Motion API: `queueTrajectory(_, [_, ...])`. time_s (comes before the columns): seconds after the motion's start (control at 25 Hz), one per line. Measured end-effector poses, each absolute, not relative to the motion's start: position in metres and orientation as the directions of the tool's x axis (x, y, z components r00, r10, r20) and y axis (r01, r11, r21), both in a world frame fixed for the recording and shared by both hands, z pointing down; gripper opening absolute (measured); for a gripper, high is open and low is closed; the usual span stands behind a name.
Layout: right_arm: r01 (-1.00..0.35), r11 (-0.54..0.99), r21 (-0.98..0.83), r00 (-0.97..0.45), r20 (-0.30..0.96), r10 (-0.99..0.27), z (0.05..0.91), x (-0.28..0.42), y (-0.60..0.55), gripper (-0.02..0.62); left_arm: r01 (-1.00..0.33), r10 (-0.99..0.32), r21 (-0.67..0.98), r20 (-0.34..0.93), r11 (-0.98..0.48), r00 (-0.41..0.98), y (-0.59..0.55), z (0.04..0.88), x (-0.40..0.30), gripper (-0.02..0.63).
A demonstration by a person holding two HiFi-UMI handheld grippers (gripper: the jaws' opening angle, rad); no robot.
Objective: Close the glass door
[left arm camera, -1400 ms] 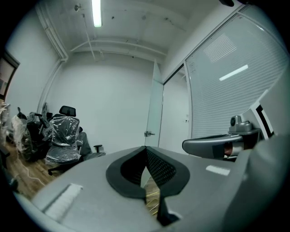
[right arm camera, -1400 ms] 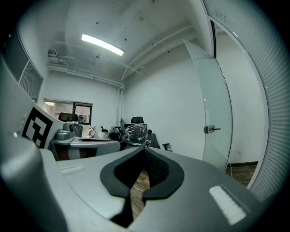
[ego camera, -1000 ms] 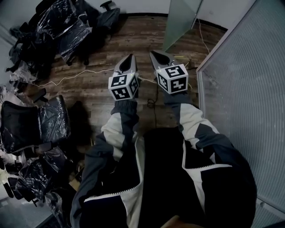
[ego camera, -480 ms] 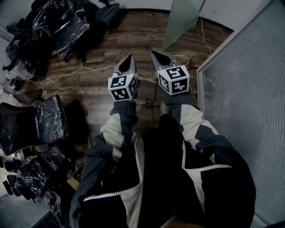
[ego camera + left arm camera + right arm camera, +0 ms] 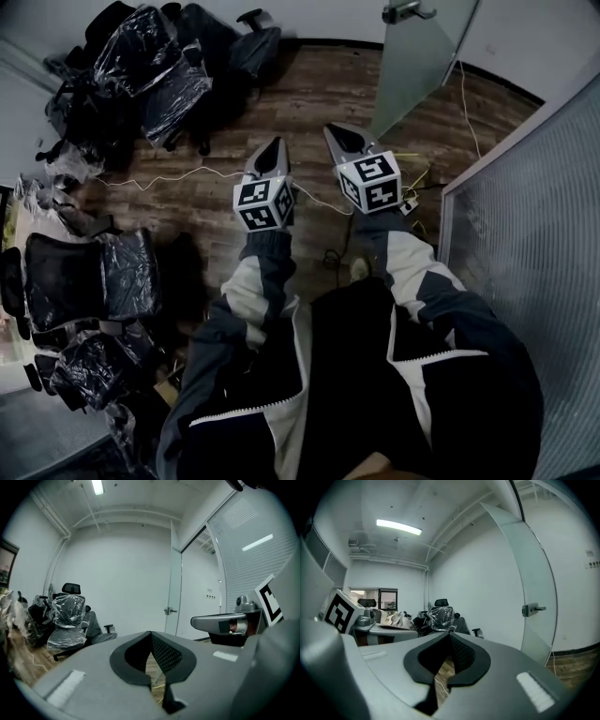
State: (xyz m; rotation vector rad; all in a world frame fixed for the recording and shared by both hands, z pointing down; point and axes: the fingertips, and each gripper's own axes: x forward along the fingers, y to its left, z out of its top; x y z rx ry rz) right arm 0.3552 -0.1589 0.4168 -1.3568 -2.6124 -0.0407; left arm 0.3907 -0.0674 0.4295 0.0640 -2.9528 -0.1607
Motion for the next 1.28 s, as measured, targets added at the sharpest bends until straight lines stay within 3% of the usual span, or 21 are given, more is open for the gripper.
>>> queueTrajectory(0.56, [0.848, 0.526, -0.061, -0.504, 0.210, 0.838, 0.426, 0.218, -0.104, 0.005, 0.056, 0.032, 0.112, 0.205, 0.992, -0.978, -0.004, 0.433, 0.267, 0.002])
queueTrajectory(1.04, [0.762, 0.648, 0.001, -0.634, 0.203, 0.746, 0.403, 0.112, 0.014, 0.005, -0.111, -0.124, 0.110, 0.115, 0.988, -0.986, 0.115, 0.401, 0.145, 0.002])
queueTrajectory(1.28, [0.741, 0.671, 0.010, -0.655, 0.228, 0.720, 0.413, 0.076, 0.081, 0.005, -0.124, -0.141, 0.137, 0.124, 0.983, -0.982, 0.194, 0.419, 0.108, 0.002])
